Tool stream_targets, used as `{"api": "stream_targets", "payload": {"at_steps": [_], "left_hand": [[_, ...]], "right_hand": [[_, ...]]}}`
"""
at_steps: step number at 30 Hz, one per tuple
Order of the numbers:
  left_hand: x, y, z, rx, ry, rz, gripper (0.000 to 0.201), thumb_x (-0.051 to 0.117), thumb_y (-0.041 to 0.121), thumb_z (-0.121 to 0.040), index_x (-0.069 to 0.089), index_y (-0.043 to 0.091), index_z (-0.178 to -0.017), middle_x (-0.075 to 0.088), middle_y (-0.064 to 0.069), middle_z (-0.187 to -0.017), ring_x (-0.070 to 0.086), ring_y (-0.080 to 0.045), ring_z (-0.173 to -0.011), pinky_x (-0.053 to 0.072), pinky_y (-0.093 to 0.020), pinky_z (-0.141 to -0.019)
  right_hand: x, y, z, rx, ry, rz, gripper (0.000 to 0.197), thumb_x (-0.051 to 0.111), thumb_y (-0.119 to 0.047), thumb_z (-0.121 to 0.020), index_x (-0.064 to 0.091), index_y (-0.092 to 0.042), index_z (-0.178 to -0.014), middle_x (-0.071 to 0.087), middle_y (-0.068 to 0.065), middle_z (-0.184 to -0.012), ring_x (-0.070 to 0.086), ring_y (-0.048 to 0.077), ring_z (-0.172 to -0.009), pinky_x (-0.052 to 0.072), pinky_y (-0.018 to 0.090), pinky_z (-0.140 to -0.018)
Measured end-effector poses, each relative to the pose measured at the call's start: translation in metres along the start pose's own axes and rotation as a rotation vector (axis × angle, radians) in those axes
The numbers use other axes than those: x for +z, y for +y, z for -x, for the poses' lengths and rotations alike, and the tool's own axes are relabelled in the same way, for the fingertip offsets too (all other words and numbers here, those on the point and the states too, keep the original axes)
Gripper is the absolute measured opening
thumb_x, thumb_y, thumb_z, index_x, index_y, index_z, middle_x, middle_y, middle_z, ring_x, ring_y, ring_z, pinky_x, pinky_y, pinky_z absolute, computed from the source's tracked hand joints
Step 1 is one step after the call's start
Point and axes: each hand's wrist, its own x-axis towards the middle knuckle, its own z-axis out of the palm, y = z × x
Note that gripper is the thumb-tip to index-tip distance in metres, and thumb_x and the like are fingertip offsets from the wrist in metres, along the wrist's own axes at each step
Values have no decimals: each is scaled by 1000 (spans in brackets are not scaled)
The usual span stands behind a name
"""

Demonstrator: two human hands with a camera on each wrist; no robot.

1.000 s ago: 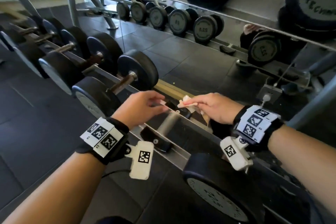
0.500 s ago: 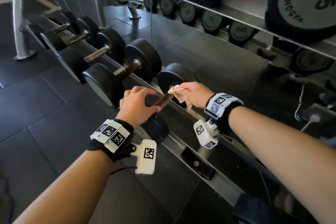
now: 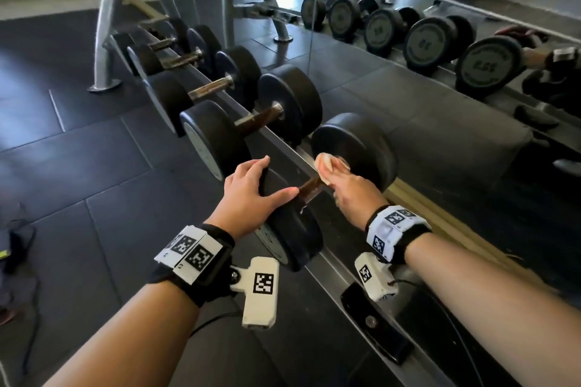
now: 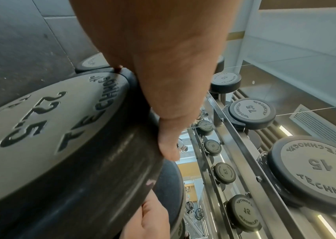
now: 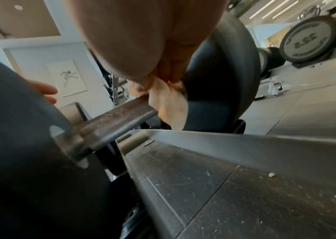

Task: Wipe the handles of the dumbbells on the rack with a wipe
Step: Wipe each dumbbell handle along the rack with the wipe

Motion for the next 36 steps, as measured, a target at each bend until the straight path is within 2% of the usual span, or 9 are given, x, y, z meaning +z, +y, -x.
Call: {"api": "stream_targets", "payload": {"at_steps": [3, 7, 9, 13, 18, 21, 23, 31, 36], "left_hand": [[0, 2, 2, -1, 8, 7, 89, 67, 61, -79, 26, 32, -153, 26, 11, -151, 15, -16, -141, 22, -40, -116], [1, 5, 4, -2, 41, -6, 87, 67, 61, -79, 28, 32, -152, 28, 11, -150, 17, -17, -141, 22, -39, -115], [1, 5, 5, -6, 39, -13, 88, 66, 61, -79, 29, 32, -152, 28, 11, -150, 18, -17, -140, 23, -38, -115], [-3, 9, 3, -37, -6, -1, 89, 67, 61, -78, 28, 33, -153, 26, 11, -151, 19, -16, -140, 24, -37, -114], [-6, 8, -1, -57, -34, -18, 88, 68, 59, -79, 27, 33, -153, 26, 11, -152, 18, -17, -142, 23, -40, -118], [-5, 7, -2, -56, -27, -7, 87, 68, 59, -79, 28, 34, -152, 26, 11, -151, 19, -16, -141, 25, -39, -116], [-5, 6, -2, -58, -29, -2, 87, 68, 59, -79, 28, 35, -152, 26, 11, -151, 20, -16, -141, 27, -40, -116], [-5, 5, -3, -70, -50, 15, 82, 68, 61, -76, 33, 40, -147, 27, 15, -146, 26, -19, -137, 33, -50, -114], [-4, 3, -5, -60, -38, -2, 78, 68, 60, -79, 34, 41, -147, 27, 14, -145, 25, -20, -137, 33, -51, -113]], "right_hand": [[4, -18, 18, -78, -55, -30, 49, 39, -22, -105, 33, -31, -153, 32, 5, -160, 33, 19, -145, 29, 36, -119], [10, -28, 35, -273, -120, -49, 85, -1, -67, -82, 36, -33, -151, 48, 5, -148, 55, 22, -125, 43, 38, -106], [-6, -25, 32, -213, -173, -78, 42, 21, -46, -104, 28, -49, -145, 56, -1, -135, 64, 15, -98, 52, 35, -91], [-20, 0, 16, 5, -55, -10, 78, 39, 6, -93, 16, -37, -153, 41, 3, -149, 63, 32, -113, 49, 46, -101], [-2, -13, 26, -101, -100, -108, 78, 43, 4, -94, 12, -26, -159, 24, 10, -162, 38, 30, -142, 33, 43, -116], [13, -26, 46, -201, -129, -231, 73, 42, -28, -97, 0, -54, -150, 45, 11, -150, 63, 29, -113, 51, 41, -96], [16, -24, 46, -247, -136, -190, 87, 48, -21, -96, -12, -62, -144, 33, 5, -158, 58, 27, -123, 50, 43, -98], [14, 7, 27, -48, -137, -114, 99, 49, 2, -94, -28, -23, -152, -27, 4, -162, -13, 22, -152, 10, 44, -125], [32, -13, 49, -198, -211, -246, 121, 61, 5, -84, -27, -49, -147, -14, -5, -166, 16, 30, -151, 33, 53, -116]]}}
